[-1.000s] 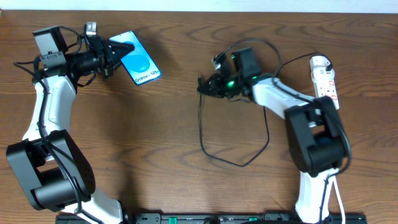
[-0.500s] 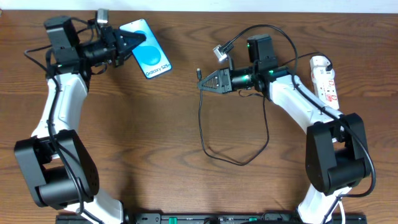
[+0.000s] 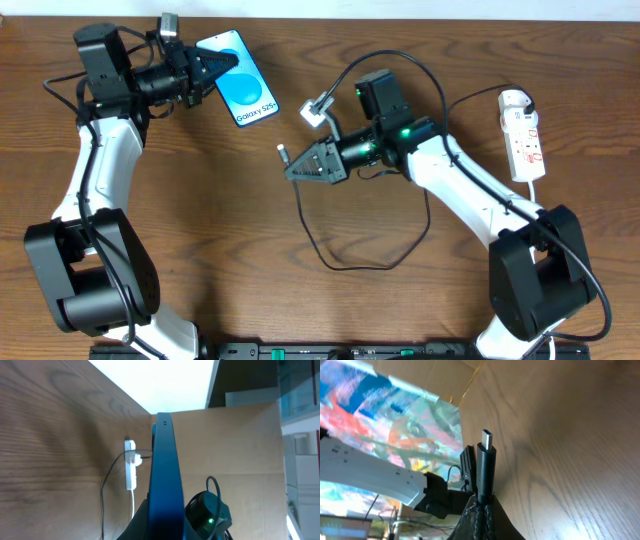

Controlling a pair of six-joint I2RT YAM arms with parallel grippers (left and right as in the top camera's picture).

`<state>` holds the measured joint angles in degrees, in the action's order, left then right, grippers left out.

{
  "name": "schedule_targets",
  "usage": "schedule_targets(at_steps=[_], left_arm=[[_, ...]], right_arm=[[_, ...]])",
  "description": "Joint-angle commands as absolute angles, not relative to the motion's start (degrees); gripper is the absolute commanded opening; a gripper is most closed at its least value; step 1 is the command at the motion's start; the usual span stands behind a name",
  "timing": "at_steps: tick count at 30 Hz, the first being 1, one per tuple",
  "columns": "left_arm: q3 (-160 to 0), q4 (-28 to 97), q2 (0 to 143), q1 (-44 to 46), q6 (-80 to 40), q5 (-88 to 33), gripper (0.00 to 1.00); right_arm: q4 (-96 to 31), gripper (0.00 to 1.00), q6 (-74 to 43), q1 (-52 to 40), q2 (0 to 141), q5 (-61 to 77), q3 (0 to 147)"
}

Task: Plug charger to phone and switch on socket
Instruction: 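Lift the cable end with the right gripper toward the phone's bottom port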

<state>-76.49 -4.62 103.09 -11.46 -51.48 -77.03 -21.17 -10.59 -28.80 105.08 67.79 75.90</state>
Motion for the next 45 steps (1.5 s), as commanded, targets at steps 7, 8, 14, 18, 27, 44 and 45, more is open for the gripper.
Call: schedule_targets(at_steps=[7, 8, 14, 18, 27, 44, 45], left_arm=[[-77.36, -8.08, 102.87, -11.25, -51.07, -87.26, 0.07], [-77.36, -8.1, 102.87, -11.2, -50.78, -87.22, 0.08], [-77.36, -8.08, 102.87, -10.26, -49.6, -86.28, 0.07], [-77.36, -8.08, 102.87, -9.13, -49.65, -83.02, 0.07], [-77.36, -9.76, 102.87, -8.6, -50.11, -82.74, 0.07], [-77.36, -37.23, 102.87, -9.65, -71.96, -82.67, 0.07], [-77.36, -37.21, 102.87, -9.76, -72.23, -82.67, 0.07]], right_arm=[[-17.67, 0.01, -10.5, -29.67, 102.96, 71.57, 75.77], [-17.08, 0.01, -10.92, -29.67, 102.96, 71.59, 75.77], [-13.47, 0.01, -14.35, -29.74, 102.96, 72.49, 75.77], [-12.43, 0.01, -16.69, -29.71, 102.98, 69.82, 75.77], [-11.2, 0.01, -21.06, -29.67, 102.98, 65.01, 75.75], [0.93, 0.01, -25.36, -28.71, 102.98, 71.99, 75.75], [1.76, 0.01, -25.36, -28.67, 102.98, 72.62, 75.75]])
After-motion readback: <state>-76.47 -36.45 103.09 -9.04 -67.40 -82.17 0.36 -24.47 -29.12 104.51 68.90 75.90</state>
